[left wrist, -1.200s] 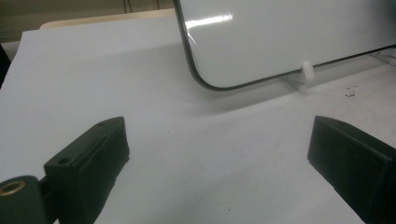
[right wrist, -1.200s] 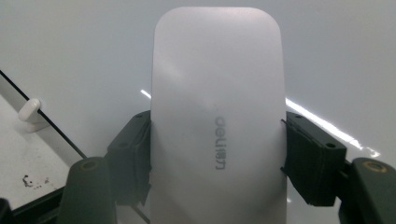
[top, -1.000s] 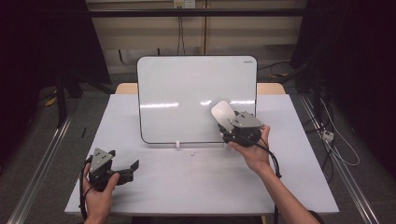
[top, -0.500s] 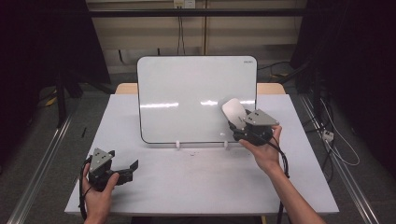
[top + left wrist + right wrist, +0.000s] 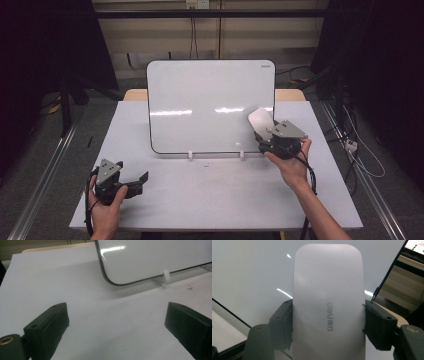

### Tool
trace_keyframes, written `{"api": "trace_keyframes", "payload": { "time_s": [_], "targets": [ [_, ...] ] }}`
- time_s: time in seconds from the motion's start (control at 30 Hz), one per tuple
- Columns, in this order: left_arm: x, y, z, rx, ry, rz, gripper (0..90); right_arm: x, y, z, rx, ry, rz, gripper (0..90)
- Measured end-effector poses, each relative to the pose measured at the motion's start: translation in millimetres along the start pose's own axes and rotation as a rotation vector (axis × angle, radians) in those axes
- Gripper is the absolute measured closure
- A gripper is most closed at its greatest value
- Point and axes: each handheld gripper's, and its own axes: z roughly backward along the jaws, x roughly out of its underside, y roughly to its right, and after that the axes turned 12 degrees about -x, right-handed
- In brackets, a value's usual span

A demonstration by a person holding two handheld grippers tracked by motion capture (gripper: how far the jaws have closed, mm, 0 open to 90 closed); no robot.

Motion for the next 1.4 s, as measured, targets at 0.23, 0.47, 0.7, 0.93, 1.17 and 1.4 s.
{"api": "trace_keyframes", "payload": {
  "time_s": [0.23, 0.47, 0.7, 0.93, 1.17, 1.4],
  "targets": [
    [-0.7, 0.9, 0.3, 0.007, 0.004, -0.001, 5.2, 6.5, -7.0, -5.5, 0.008, -0.031, 0.012, 31.6],
    [-0.5, 0.4, 0.5, 0.005, 0.006, 0.002, 5.2, 8.4, -11.1, -14.0, 0.022, -0.054, 0.034, 31.6],
    [-0.3, -0.2, 0.4, 0.006, 0.002, 0.001, 5.2, 7.7, -10.4, -21.9, 0.031, -0.067, 0.050, 31.6],
    [-0.7, 0.0, 0.3, 0.006, 0.005, 0.003, 5.2, 9.5, -9.3, -30.8, 0.042, -0.089, 0.061, 31.6],
    [-0.4, -0.9, 1.0, 0.003, 0.006, 0.004, 5.2, 11.4, -11.0, -35.8, 0.063, -0.106, 0.077, 31.6],
    [-1.4, 0.2, -0.2, 0.006, 0.004, 0.000, 5.2, 11.5, -13.3, -37.6, 0.077, -0.114, 0.080, 31.3]
  ]
}}
